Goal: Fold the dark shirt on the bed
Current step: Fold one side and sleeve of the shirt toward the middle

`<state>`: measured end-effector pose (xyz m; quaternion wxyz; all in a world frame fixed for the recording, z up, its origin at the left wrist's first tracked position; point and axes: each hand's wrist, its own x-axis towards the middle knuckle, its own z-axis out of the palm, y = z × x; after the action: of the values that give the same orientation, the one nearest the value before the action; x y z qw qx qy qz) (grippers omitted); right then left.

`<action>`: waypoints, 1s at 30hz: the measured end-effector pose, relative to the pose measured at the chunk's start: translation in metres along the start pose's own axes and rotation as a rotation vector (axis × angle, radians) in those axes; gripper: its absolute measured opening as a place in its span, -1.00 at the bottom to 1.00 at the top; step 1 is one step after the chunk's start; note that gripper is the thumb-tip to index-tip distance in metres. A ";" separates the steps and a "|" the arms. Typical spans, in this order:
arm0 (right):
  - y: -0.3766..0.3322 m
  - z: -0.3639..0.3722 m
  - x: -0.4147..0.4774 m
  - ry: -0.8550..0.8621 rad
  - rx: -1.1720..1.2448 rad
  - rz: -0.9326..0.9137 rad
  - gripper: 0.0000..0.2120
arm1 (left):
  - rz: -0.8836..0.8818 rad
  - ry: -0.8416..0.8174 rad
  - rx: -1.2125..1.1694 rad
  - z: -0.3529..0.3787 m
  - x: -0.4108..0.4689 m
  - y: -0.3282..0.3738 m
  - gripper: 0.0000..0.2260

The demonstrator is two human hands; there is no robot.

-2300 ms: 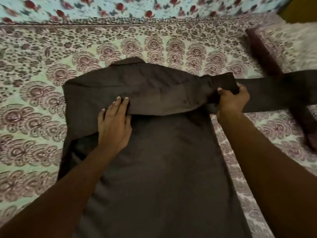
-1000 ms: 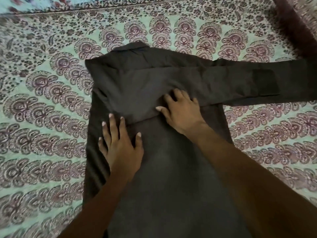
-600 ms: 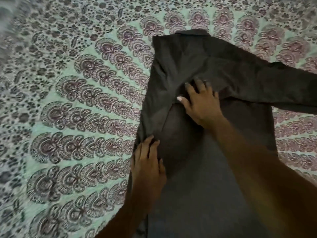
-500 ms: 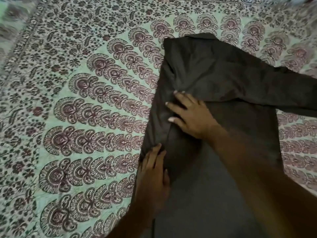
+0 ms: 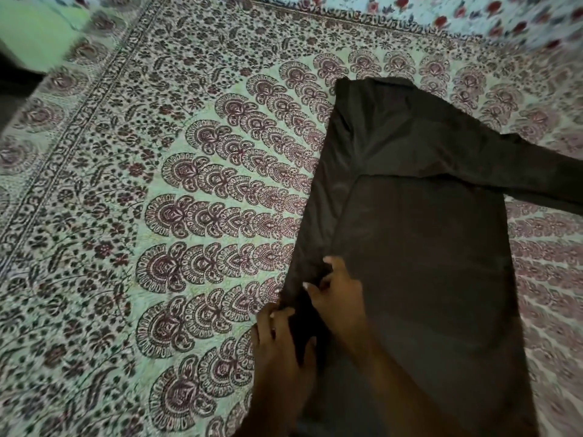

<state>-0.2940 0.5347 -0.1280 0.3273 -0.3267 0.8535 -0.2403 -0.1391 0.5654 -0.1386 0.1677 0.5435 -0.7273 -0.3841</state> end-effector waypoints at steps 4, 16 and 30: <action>0.021 0.010 -0.039 -0.001 0.201 0.153 -0.50 | -0.036 0.042 -0.101 -0.010 -0.015 -0.004 -0.72; 0.074 -0.001 -0.118 0.036 0.354 0.272 -0.77 | 0.040 -0.105 0.027 -0.014 -0.043 -0.027 -0.57; 0.072 -0.018 -0.103 0.049 -0.465 -0.383 -0.54 | 0.490 -0.210 0.581 -0.022 -0.046 -0.062 -0.55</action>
<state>-0.2767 0.6602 -0.1190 0.1718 -0.5418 0.8162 -0.1036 -0.0673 0.5919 -0.1623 0.0185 0.3365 -0.9270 -0.1646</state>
